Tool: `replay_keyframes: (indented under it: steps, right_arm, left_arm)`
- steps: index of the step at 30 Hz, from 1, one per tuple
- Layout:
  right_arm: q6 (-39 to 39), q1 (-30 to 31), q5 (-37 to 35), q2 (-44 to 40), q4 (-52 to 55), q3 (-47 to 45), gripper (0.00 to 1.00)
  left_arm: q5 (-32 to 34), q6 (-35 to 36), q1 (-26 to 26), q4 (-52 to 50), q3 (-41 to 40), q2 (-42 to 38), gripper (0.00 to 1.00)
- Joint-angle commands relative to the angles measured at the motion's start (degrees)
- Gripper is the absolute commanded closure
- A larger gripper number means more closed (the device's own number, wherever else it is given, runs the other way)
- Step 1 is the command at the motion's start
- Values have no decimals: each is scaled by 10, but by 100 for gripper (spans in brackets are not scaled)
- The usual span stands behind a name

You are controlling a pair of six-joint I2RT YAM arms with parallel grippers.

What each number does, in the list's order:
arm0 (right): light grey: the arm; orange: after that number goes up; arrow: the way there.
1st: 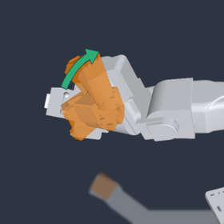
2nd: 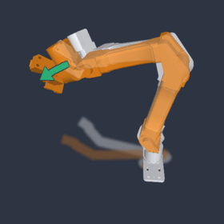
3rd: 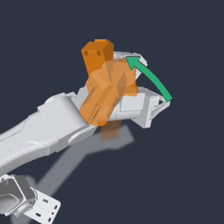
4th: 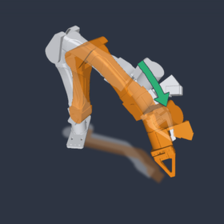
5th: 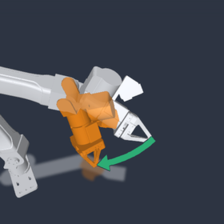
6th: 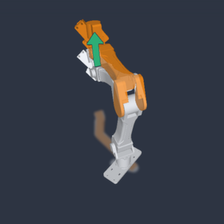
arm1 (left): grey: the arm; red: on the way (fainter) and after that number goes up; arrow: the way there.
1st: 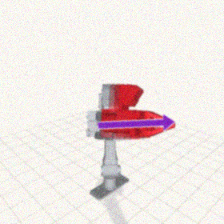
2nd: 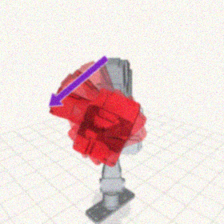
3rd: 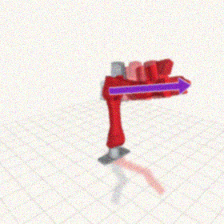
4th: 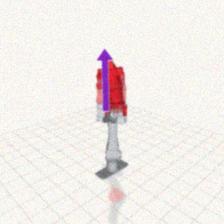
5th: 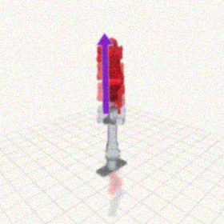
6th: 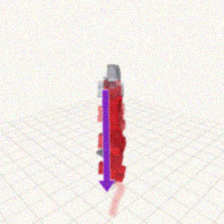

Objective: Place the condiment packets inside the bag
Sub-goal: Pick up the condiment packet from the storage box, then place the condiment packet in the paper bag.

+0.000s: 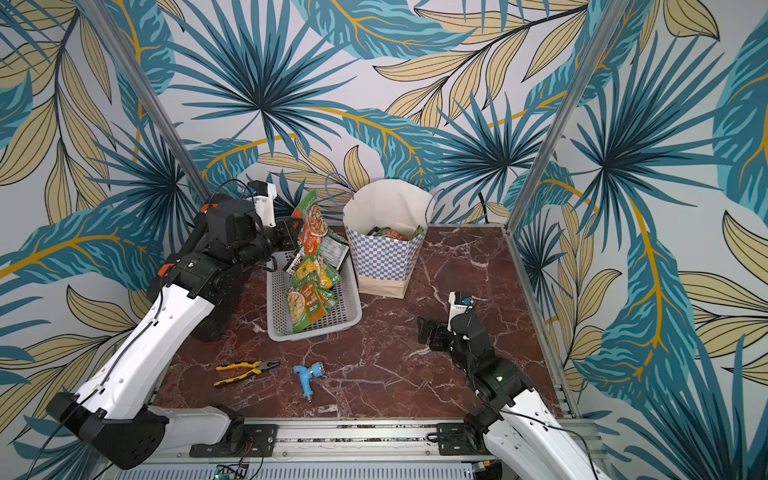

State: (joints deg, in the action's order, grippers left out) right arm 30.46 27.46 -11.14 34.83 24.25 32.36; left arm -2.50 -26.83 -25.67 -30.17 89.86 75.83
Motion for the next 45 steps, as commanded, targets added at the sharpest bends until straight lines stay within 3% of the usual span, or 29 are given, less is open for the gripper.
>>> replay_keyframes:
  steps: [1,10,24,26,27,29,34,41,45]
  right_arm:
    - [-5,1,-16,-7,8,-10,1]
    - [-10,1,10,-5,22,-10,0]
    - [-15,1,37,-21,35,-13,0]
    - [-18,1,47,-21,33,-14,0]
    - [-20,1,54,-21,30,-15,0]
    - [-25,1,70,-21,24,-17,0]
    - [-37,1,102,-20,9,-23,1]
    - [-45,1,143,2,-27,-32,2]
    - [-44,1,166,22,-53,-34,4]
  left_arm:
    - [-34,-3,-24,41,68,8,100]
    - [-29,27,-77,57,207,124,100]
    - [-13,47,-89,38,433,371,100]
    - [-13,49,-89,33,448,394,69]
    - [-16,49,-90,26,455,402,59]
    - [-26,47,-90,10,459,404,48]
    - [-34,54,-98,6,378,331,36]
    - [2,74,-100,55,143,150,23]
    - [44,94,-100,64,21,68,20]
